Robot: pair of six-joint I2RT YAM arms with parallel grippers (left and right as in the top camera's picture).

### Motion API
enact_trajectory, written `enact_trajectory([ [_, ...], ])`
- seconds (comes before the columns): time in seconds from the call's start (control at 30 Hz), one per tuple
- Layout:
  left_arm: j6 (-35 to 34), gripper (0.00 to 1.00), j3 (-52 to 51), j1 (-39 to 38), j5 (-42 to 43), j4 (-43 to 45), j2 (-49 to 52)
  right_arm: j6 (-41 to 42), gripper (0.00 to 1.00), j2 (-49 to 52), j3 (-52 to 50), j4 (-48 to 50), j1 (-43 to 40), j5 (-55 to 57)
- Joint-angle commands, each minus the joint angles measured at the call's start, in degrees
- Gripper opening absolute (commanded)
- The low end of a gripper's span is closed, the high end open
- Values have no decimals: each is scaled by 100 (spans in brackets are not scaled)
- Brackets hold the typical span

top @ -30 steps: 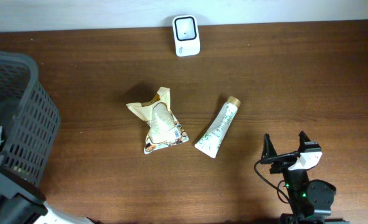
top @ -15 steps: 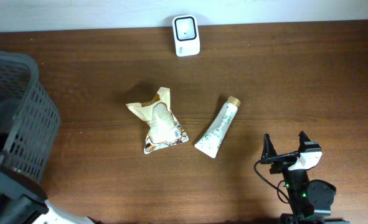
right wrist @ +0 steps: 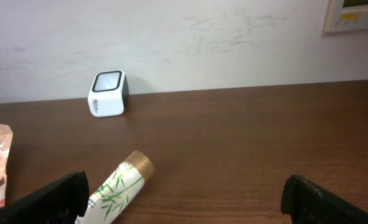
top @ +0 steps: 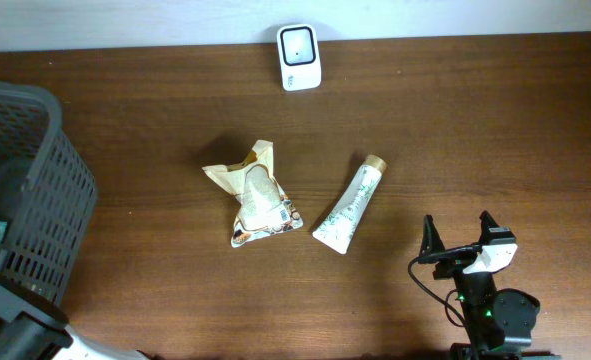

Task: Scan the item barcode
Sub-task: 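Reach into the basket and grasp the green-lidded jar, left gripper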

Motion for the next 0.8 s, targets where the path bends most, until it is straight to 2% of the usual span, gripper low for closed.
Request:
enact_trajectory([
  [0.0, 39, 99, -52, 39, -326, 142, -4, 37, 98, -39, -31, -39, -33, -68],
  [0.2, 76, 99, -63, 42, -372, 533, -2, 37, 98, -39, -31, -39, -33, -68],
  [0.33, 76, 99, -612, 42, -302, 1034, -2, 37, 98, -39, -31, -39, -33, -70],
  [0.47, 76, 100, -680, 42, -232, 1093, -2, 37, 98, -39, -31, -39, -33, -68],
  [0.53, 76, 93, -678, 42, -197, 1123, -2, 37, 98, -39, -31, -39, -33, -68],
  [0.6, 76, 80, -669, 42, -195, 1121, -4, 37, 98, -39, -31, -39, -33, -68],
  [0.63, 76, 79, -660, 42, -197, 1119, -4, 37, 98, -39, -31, -39, -33, -68],
  [0.7, 76, 66, -463, 42, -197, 1043, -4, 37, 98, -39, -31, -39, -33, -68],
  [0.77, 79, 63, -284, 42, -197, 898, -4, 37, 98, -39, -31, -39, -33, -70],
])
